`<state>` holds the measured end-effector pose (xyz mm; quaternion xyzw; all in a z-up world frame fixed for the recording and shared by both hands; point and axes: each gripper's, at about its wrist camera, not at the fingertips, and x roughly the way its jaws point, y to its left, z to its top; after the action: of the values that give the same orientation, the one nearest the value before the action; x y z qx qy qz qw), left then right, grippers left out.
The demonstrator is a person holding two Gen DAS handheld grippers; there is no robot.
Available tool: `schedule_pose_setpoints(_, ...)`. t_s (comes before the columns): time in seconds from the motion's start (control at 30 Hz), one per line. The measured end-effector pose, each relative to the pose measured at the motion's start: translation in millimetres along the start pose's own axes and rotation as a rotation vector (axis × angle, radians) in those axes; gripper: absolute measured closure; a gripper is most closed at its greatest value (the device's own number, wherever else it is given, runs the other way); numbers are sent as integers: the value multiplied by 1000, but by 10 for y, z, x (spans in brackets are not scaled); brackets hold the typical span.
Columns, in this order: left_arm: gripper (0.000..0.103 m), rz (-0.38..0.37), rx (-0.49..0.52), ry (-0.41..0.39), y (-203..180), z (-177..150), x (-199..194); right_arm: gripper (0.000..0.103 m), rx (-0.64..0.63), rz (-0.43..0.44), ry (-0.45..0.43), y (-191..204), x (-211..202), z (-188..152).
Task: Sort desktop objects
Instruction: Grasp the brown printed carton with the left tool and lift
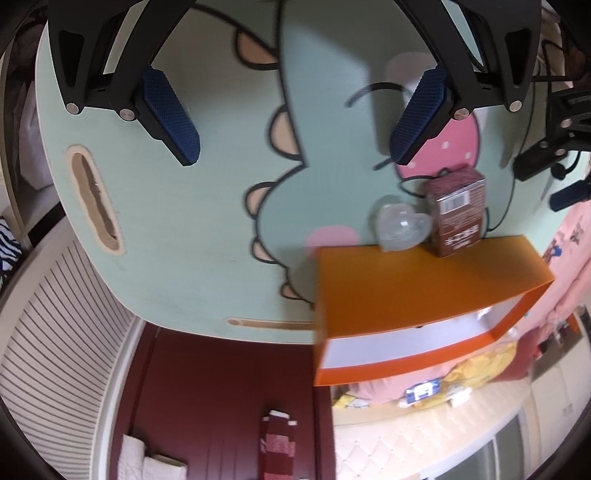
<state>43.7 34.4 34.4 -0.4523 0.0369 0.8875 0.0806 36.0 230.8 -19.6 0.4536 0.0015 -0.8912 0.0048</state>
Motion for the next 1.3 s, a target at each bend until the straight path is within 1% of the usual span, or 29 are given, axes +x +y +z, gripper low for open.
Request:
schedule_pose_setpoints(0.17, 7, -84, 30, -13, -239, 195, -63, 0, 33, -20, 11, -110, 2, 33)
schedule_pose_setpoints(0.23, 7, -90, 46, -19, -340, 273, -29, 0, 68, -12, 14, -168, -10, 52)
schedule_pose_setpoints(0.37, 7, -97, 70, -20, -539, 413, 98, 0, 182, 23, -12, -336, -70, 53)
schedule_pose_setpoints(0.4, 15, -96, 82, -15, -599, 439, 147, 0, 204, 30, -17, -370, -83, 52)
schedule_pose_setpoints(0.43, 28, -89, 95, -6, -652, 452, 183, 0, 210, 33, -17, -388, -87, 56)
schedule_pose_setpoints(0.5, 39, -92, 114, -1, -712, 469, 240, 0, 213, 31, -17, -400, -90, 61)
schedule_pose_setpoints(0.53, 40, -98, 123, -1, -731, 476, 264, 0, 209, 27, -16, -391, -90, 61)
schedule_pose_setpoints(0.67, 40, -109, 107, 6, -657, 442, 251, 0, 186, 27, -16, -337, -93, 61)
schedule_pose_setpoints(0.8, 40, -78, 73, 67, -447, 286, 285, 0, 167, 26, -19, -307, -93, 36)
schedule_pose_setpoints(0.9, 40, -70, 45, 61, -274, 178, 189, 0, 162, 29, -23, -313, -71, 29)
schedule_pose_setpoints(0.93, 40, -82, 37, 46, -236, 162, 139, 0, 162, 31, -26, -309, -71, 26)
schedule_pose_setpoints(1.0, 40, -93, 28, -6, -174, 131, 10, 0, 159, 33, -32, -306, -67, 19)
schedule_pose_setpoints(1.07, 40, -84, 45, -21, -182, 104, -27, 0, 150, 34, -37, -276, -60, 14)
schedule_pose_setpoints(1.23, 40, -96, 119, 2, -313, 67, 50, 0, 127, 55, -52, -170, -67, 20)
schedule_pose_setpoints(1.27, 42, -100, 131, 12, -321, 68, 83, 0, 119, 59, -57, -141, -72, 27)
schedule_pose_setpoints(1.3, 55, -113, 140, 16, -323, 75, 105, 0, 104, 62, -62, -101, -77, 40)
